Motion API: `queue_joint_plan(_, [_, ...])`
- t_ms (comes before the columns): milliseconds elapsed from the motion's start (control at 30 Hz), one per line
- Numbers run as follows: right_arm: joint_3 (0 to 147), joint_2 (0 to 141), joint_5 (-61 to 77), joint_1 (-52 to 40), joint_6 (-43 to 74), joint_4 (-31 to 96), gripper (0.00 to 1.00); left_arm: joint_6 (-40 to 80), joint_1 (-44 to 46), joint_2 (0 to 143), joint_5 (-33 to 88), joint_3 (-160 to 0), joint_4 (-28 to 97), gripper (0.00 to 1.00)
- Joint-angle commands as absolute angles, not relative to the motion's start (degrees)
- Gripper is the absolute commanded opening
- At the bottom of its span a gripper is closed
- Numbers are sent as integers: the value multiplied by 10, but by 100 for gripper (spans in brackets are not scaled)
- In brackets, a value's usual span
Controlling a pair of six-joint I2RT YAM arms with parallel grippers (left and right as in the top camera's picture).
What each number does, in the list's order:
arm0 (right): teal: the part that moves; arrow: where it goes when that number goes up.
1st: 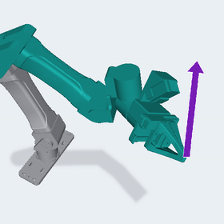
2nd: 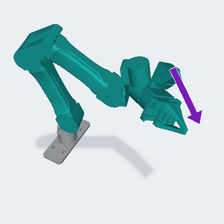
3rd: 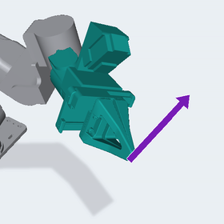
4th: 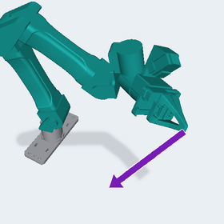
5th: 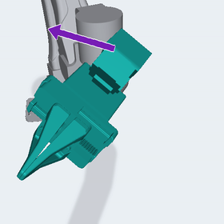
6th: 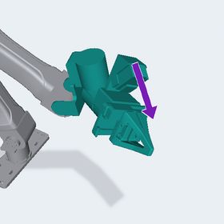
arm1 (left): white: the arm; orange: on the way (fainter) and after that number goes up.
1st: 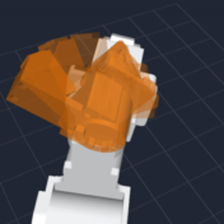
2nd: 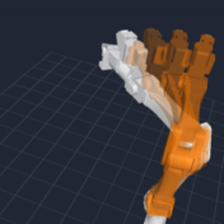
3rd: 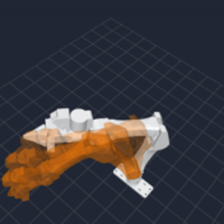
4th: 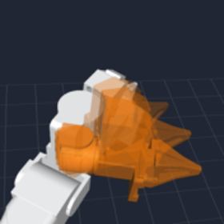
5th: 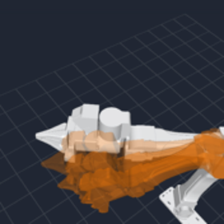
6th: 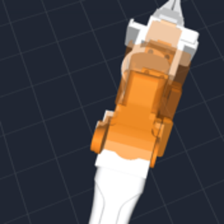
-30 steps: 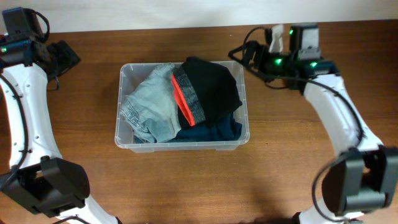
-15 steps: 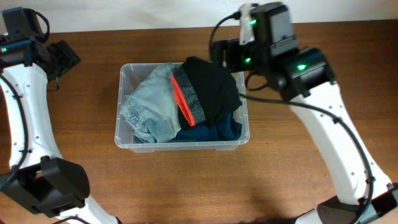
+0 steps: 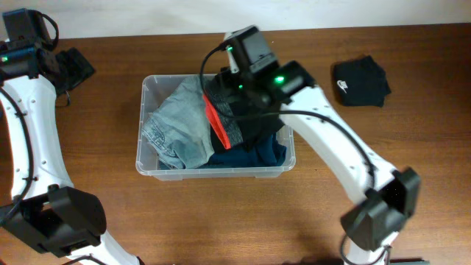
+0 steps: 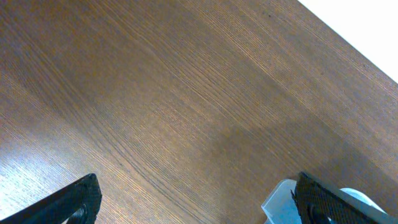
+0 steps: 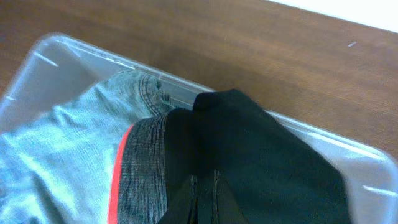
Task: Pack container
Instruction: 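Press the black shorts down into the box with the right gripper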
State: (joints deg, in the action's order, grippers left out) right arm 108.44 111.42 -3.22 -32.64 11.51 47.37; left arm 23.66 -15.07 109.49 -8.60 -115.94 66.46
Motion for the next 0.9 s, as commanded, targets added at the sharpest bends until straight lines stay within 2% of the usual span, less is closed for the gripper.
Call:
queue_joint_plan(0, [1089, 1148, -45, -328, 109, 466, 4, 244, -151, 1097, -88, -1163, 665, 99])
queue_joint_plan(533, [1086, 1278, -48, -298, 110, 499, 4, 244, -151, 1097, -88, -1163, 665, 100])
queue_joint_plan(867, [1094, 1246, -92, -292, 112, 539, 4, 244, -151, 1097, -88, -1163, 665, 99])
